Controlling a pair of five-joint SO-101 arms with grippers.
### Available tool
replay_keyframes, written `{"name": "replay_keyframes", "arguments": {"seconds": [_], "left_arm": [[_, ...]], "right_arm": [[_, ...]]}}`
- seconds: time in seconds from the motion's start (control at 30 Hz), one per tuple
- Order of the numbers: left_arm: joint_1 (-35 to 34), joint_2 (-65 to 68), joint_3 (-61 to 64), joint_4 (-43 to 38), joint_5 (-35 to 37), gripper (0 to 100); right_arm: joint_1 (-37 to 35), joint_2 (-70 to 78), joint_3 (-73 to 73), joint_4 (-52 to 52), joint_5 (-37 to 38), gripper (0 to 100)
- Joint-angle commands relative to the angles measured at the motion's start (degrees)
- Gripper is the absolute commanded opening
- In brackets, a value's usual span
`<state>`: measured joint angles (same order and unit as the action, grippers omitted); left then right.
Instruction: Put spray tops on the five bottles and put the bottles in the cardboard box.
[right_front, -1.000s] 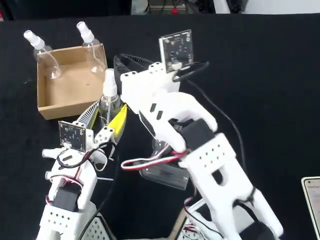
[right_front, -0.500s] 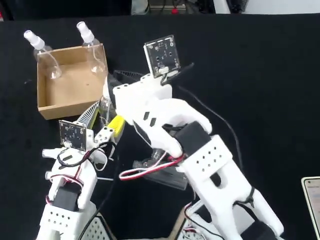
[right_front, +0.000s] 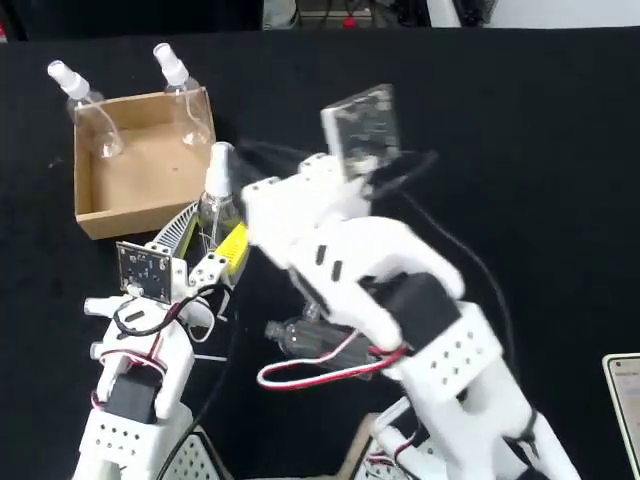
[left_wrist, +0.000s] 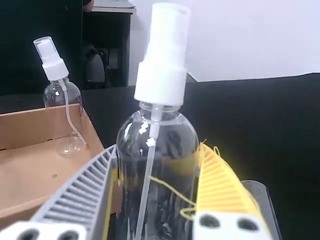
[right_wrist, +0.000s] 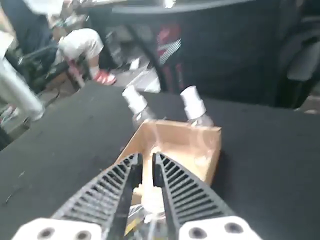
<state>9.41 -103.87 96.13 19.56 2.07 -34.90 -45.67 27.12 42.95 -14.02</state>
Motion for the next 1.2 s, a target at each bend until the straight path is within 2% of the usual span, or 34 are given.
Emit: {"name": "replay_keyframes", "arguments": {"seconds": [0.0, 0.13, 0.23, 0.47, 0.6, 0.7, 0.87, 0.93, 1.17], "left_arm": [[0.2, -0.1, 1.3, -1.3, 0.0, 8], [0.2, -0.1, 1.3, -1.3, 0.0, 9], [0.1, -0.1, 1.3, -1.3, 0.0, 9], [0.0, -0.1, 1.3, -1.3, -0.1, 9], [-2.2, -0.5, 1.3, -2.7, -0.1, 9], [-5.8, -0.5, 1.3, -9.1, -0.1, 8], [-12.8, -0.1, 1.3, -29.3, -0.1, 8], [-13.8, -0.1, 1.3, -31.8, -0.1, 8], [-14.2, -0.1, 1.3, -32.0, -0.1, 9]], "right_arm": [[6.3, -4.4, -0.4, 1.1, 0.5, 4.1], [13.1, -8.6, 7.7, 2.8, 0.5, 4.1], [14.2, -10.9, 18.0, -0.3, 0.5, 4.1], [14.7, -16.3, 42.2, -21.9, 0.5, 4.1], [14.4, -18.0, 49.9, -32.7, 0.5, 4.1], [14.6, -17.5, 51.0, -33.8, 0.5, 4.1], [14.3, -14.5, 51.6, -34.1, 0.5, 4.1], [14.3, -13.3, 51.3, -34.2, 0.5, 4.1], [14.3, -12.4, 51.2, -34.3, 0.5, 4.2]]}}
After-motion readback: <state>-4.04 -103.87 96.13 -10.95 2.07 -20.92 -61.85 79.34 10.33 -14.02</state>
